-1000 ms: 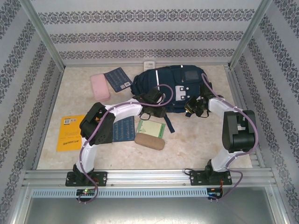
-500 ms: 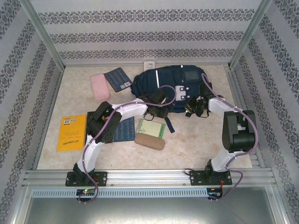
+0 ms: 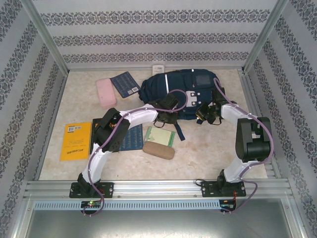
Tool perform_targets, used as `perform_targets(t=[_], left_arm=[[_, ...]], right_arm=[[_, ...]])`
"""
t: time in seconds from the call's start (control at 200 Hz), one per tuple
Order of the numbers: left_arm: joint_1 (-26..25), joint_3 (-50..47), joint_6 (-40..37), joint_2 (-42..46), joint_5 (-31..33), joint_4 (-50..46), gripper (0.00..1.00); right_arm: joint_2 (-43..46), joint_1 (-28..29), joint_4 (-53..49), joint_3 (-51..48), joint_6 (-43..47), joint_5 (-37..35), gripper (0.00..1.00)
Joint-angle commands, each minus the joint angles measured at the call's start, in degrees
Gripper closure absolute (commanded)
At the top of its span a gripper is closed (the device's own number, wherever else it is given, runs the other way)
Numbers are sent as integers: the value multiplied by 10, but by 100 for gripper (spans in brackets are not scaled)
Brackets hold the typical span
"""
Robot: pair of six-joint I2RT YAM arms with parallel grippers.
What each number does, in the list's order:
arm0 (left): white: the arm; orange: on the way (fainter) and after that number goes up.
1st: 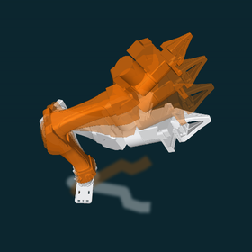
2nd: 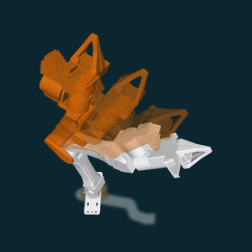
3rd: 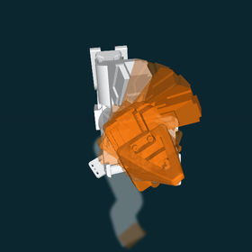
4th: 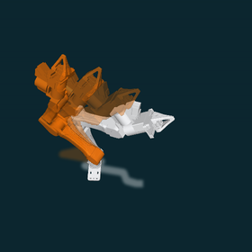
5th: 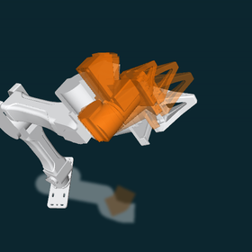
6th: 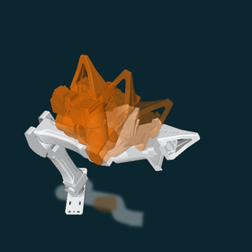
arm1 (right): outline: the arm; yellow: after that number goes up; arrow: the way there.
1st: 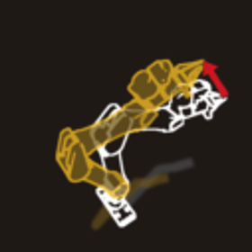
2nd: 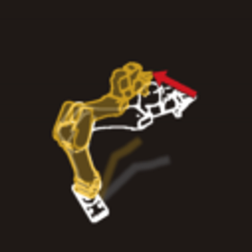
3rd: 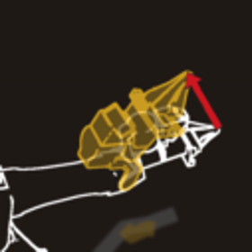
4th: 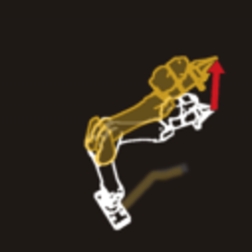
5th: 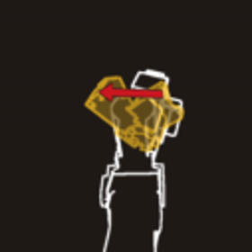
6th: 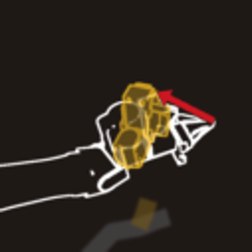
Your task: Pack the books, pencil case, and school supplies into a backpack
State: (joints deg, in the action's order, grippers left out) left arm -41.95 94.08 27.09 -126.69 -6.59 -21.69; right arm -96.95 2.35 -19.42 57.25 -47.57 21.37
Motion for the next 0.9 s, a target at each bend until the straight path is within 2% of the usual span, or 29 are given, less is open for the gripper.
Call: perform_targets(t=[0.0,0.375,0.659,0.774,0.894], left_arm=[[-3,-17,-1,27,37,-41,100],[51,-79,-19,89,99,-96,100],[136,-62,-38,66,129,-125,100],[144,-46,-69,70,107,-124,100],[136,-68,-97,101,15,-88,100]], right_arm=[[-5,-3,6,8,15,8,100],[22,-20,-3,3,29,-20,100],[31,-42,-5,-2,42,-17,100],[25,-50,-12,9,54,-21,100],[10,-64,-17,36,68,-32,100]])
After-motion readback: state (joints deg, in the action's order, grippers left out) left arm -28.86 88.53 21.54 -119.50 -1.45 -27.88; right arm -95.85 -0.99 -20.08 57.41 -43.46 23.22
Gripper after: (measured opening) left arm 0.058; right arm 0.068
